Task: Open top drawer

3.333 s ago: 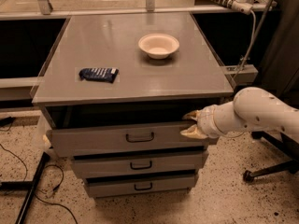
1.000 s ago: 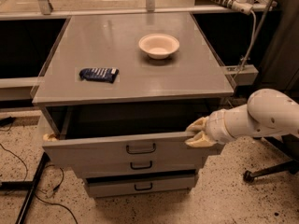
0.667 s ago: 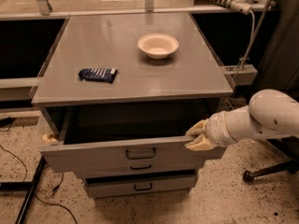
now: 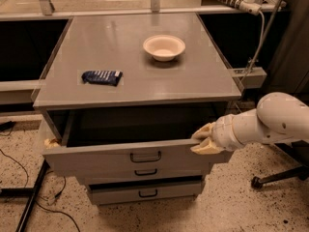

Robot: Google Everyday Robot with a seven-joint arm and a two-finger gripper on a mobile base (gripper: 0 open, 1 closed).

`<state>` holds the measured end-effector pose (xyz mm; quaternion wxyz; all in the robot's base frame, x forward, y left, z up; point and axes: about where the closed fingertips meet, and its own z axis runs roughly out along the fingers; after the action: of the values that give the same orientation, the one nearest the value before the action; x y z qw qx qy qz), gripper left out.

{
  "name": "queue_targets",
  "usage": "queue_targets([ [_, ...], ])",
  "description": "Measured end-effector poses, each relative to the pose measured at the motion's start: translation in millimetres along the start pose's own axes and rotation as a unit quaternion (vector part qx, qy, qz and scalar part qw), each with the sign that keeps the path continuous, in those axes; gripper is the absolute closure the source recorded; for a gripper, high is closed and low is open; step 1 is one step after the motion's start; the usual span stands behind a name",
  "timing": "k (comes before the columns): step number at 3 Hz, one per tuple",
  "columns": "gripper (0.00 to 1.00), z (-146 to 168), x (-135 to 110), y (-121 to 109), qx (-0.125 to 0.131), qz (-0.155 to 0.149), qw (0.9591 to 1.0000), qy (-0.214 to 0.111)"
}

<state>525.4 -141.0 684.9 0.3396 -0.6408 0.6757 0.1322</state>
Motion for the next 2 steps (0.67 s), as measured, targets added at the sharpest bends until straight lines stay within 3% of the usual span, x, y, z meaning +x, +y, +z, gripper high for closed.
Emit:
queue_targets([
  [1, 0.34, 0, 0, 0, -0.001, 0.0, 1.0, 0.0],
  [2, 0.38, 1, 10, 24, -0.025, 0.013, 0.9995, -0.014],
])
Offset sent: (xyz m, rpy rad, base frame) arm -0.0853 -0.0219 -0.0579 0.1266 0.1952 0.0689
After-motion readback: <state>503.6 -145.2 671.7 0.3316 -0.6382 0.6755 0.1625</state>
